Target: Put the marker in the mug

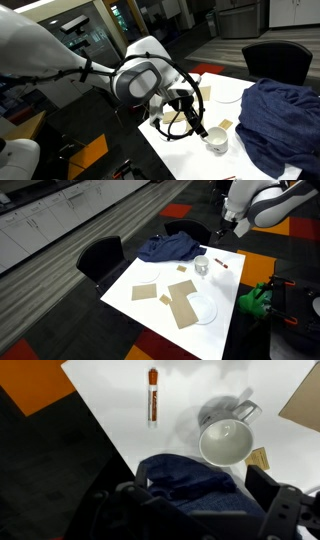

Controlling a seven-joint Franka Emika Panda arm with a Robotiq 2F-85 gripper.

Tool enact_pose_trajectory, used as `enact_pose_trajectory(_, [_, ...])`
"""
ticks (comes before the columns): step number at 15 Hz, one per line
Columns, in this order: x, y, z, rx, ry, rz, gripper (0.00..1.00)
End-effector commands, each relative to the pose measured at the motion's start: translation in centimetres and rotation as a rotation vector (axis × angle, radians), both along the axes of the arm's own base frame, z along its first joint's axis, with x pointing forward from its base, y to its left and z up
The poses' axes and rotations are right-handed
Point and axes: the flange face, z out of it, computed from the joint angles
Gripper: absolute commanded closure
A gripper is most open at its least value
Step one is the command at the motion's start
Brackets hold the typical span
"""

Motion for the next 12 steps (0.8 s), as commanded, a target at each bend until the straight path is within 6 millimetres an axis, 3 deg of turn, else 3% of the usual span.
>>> enact_pose_trajectory(1, [0.1,-1.3,-2.4,-0.003,0.015,-0.095,0.0])
enact_pose_trajectory(7, [-0.7,-4.0,-6.5,0.023,0.076,-0.179,0.0])
enact_pose_trajectory(12, [-0.2,-5.6,-9.3,0.061,0.094,-0.207,0.0])
